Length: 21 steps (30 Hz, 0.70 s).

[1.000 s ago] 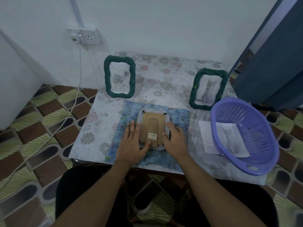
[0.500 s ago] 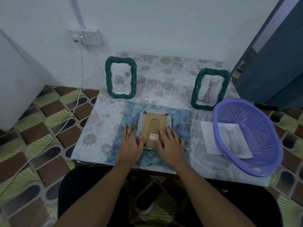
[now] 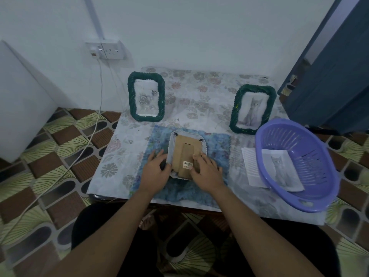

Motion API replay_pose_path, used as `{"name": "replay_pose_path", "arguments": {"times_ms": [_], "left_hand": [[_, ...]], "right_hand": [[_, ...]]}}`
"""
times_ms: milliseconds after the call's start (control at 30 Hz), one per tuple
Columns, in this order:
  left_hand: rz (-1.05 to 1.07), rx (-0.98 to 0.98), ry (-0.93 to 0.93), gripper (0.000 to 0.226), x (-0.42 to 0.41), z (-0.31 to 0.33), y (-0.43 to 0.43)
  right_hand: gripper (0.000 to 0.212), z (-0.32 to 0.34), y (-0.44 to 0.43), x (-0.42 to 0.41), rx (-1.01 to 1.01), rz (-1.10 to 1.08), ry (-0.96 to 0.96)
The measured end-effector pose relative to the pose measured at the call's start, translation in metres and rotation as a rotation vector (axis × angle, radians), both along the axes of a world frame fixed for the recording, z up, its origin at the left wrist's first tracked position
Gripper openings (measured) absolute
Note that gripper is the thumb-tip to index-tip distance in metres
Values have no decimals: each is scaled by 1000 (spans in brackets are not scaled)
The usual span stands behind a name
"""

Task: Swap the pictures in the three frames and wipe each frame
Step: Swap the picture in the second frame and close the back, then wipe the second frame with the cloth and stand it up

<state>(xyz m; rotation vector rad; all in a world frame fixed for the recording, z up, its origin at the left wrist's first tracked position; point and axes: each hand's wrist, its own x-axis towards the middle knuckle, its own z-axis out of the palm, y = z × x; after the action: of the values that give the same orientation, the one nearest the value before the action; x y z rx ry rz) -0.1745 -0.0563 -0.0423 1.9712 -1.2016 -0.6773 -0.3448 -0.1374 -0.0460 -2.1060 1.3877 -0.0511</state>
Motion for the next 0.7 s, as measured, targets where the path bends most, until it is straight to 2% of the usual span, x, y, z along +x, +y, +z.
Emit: {"name": "replay_pose_path", "arguments": {"times_ms": [133, 200, 267, 333, 400, 467, 533, 633, 700], "left_hand": [[-17, -136, -13, 39, -20, 25, -10], [-82, -181, -73, 46, -40, 39, -17], [-196, -185, -171, 58, -63, 48, -24], [-331, -145, -242, 65, -85, 52, -31], [-423, -97, -248, 68, -100, 51, -36], [-423, -73, -194, 68, -104, 48, -37], [-366, -25, -159, 68, -98, 40, -35], [-267, 160, -247, 66, -75, 19, -27], [-205, 304, -348, 64, -54, 2, -19]], "right_hand": [[47, 15, -7, -7, -12, -104, -127], [40, 23, -13, -13, 97, -261, -351], [32, 34, -16, -23, 287, -471, -625], [33, 45, -21, -35, 480, -641, -907], [36, 54, -29, -50, 639, -754, -1088], [41, 58, -36, -62, 722, -776, -1139], [38, 57, -40, -70, 729, -799, -1103], [17, 55, -44, -77, 608, -806, -974], [20, 53, -45, -77, 529, -767, -874]]}}
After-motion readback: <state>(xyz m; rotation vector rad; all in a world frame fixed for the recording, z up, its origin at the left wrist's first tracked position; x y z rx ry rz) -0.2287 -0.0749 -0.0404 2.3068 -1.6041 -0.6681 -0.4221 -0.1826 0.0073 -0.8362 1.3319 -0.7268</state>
